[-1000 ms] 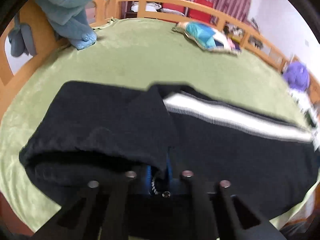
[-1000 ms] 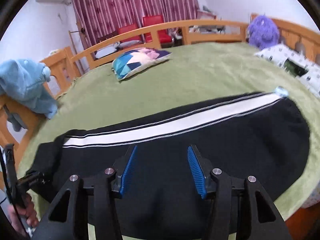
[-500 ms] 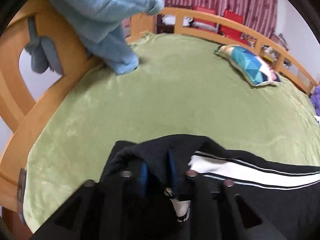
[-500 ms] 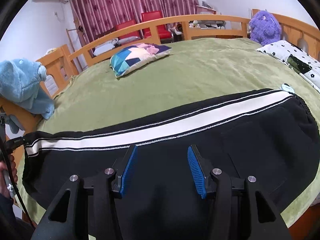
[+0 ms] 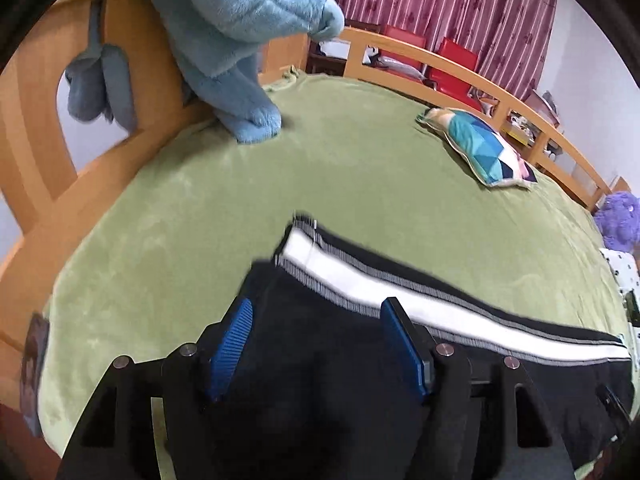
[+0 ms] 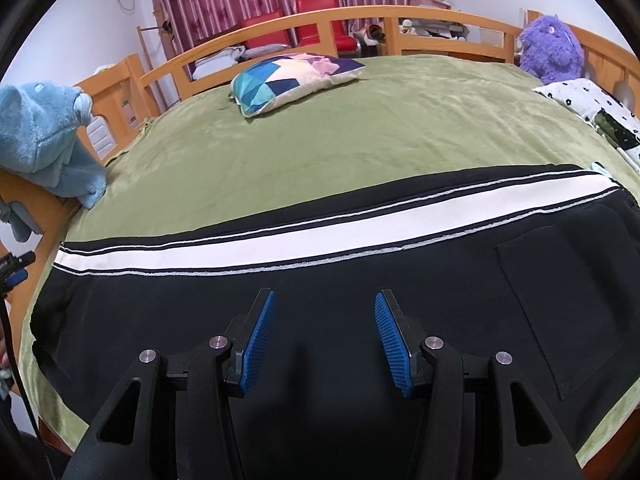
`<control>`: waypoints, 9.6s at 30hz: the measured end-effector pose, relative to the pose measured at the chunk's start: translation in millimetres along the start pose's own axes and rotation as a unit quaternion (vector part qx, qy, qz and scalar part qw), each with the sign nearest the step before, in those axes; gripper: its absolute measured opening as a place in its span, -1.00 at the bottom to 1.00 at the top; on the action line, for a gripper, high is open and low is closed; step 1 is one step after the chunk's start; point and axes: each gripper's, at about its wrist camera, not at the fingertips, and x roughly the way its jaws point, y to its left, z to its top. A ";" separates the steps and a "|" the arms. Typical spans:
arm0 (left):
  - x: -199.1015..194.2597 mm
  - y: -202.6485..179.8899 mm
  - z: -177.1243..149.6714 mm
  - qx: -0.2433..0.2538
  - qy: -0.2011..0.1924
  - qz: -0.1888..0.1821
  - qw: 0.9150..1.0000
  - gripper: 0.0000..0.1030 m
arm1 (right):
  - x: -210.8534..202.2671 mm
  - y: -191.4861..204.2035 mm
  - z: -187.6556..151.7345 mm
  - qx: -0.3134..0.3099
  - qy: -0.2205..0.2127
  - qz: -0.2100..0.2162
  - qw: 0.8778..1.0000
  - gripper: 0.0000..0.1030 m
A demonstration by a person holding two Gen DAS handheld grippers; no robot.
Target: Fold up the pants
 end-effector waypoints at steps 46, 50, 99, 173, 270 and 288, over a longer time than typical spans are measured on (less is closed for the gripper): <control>-29.8 58.7 -93.4 -0.149 0.035 -0.123 0.981 -0.90 | -46.5 -19.1 -14.1 0.001 -0.032 0.002 0.999 0.01; -2.3 50.2 -103.1 -0.141 0.092 -0.052 0.984 -0.60 | -59.6 -38.8 -17.0 0.011 -0.038 -0.004 0.999 0.01; 3.4 -26.9 -155.3 -0.134 0.166 -0.177 0.961 -0.80 | -29.2 73.2 -146.2 -0.307 0.045 0.039 0.950 -0.63; -59.6 -25.3 -128.4 -0.065 0.024 -0.080 0.994 0.37 | -64.2 -335.1 -30.2 0.173 0.041 -0.138 0.974 -0.13; -26.2 -125.3 -127.4 0.032 0.073 -0.243 0.967 0.28 | -41.4 -0.9 -58.8 -0.078 0.036 0.062 0.994 0.09; -11.1 -132.6 -125.9 0.031 0.091 -0.240 0.966 0.28 | 24.8 -17.2 -23.1 -0.035 0.061 0.031 0.997 -0.39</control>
